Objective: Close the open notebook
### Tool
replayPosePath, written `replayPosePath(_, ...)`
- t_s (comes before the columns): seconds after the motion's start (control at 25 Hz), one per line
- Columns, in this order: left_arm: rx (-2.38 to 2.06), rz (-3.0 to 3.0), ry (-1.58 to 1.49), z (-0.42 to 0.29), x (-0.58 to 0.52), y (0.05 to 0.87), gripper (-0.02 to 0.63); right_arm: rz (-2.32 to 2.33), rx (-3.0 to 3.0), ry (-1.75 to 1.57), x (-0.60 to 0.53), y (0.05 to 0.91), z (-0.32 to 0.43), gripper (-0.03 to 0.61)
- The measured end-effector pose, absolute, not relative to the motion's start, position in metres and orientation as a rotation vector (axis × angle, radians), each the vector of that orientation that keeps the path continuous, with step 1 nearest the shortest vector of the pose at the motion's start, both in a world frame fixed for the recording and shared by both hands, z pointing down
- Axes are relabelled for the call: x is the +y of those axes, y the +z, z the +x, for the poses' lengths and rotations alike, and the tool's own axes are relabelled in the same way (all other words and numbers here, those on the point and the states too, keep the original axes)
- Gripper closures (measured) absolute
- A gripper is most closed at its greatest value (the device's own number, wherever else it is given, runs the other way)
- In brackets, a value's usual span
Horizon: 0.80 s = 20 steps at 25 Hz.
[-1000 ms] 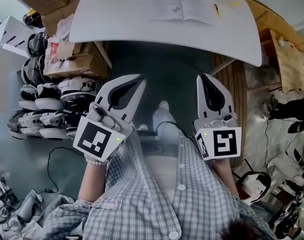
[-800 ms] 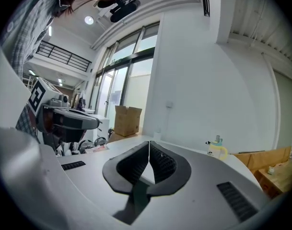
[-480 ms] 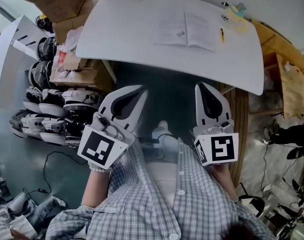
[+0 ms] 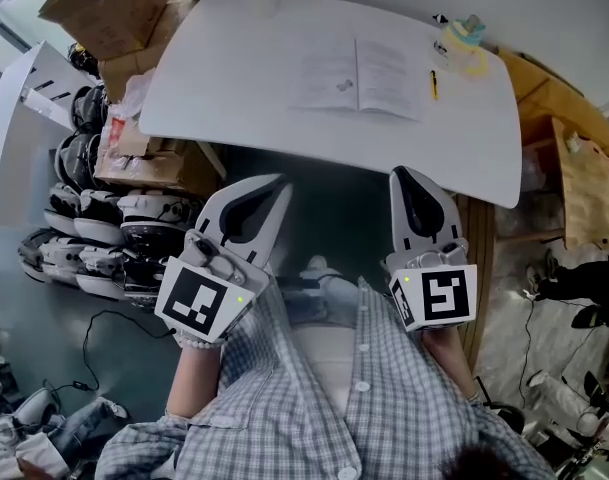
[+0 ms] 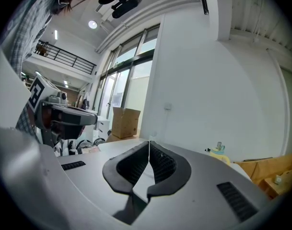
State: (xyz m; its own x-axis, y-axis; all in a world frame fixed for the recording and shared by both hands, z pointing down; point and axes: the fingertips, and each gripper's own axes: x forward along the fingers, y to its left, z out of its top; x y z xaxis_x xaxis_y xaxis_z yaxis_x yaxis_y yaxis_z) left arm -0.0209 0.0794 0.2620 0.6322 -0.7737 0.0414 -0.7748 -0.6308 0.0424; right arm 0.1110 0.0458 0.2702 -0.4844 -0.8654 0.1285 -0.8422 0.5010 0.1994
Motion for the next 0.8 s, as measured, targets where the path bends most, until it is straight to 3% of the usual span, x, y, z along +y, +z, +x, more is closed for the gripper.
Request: replayPosePath(0.8, -1.28, 2.763, 0.052, 0.024, 0.037, 0.271, 0.609, 1.468, -2.5, -0.08, 0.009, 0.29, 0.154, 0.555)
